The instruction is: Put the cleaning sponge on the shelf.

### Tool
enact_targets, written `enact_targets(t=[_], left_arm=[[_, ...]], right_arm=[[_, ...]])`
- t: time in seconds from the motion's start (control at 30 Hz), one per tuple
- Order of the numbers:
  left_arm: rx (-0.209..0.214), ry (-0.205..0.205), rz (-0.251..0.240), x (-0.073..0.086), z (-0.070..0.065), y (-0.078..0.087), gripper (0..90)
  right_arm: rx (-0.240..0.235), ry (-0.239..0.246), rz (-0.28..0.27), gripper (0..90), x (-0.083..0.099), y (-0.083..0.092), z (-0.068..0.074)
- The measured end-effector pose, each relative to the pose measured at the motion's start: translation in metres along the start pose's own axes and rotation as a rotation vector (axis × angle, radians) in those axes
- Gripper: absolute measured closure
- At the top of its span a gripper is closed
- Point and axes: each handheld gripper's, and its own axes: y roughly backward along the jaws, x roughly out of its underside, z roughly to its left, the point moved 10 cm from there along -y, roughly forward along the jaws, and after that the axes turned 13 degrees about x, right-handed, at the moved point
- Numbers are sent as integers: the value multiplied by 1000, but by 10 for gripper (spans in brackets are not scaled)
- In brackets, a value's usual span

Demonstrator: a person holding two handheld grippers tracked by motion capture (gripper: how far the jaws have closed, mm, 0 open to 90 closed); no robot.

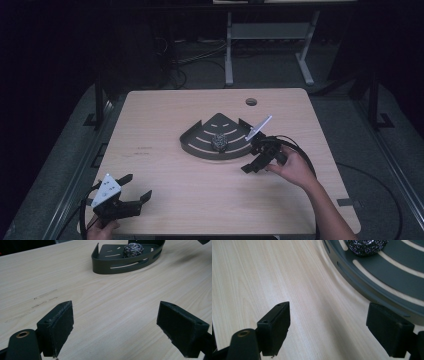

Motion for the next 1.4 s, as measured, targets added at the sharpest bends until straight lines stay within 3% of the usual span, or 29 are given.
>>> enact_targets(t=[0.63, 1.4], left_arm=[[2, -1, 4, 1, -1, -1, 132], [9, -6, 15, 3, -3, -4, 133]], right_arm=[[3, -20, 13, 182, 34, 0, 3], [1, -52, -20, 188, 70, 8, 13]])
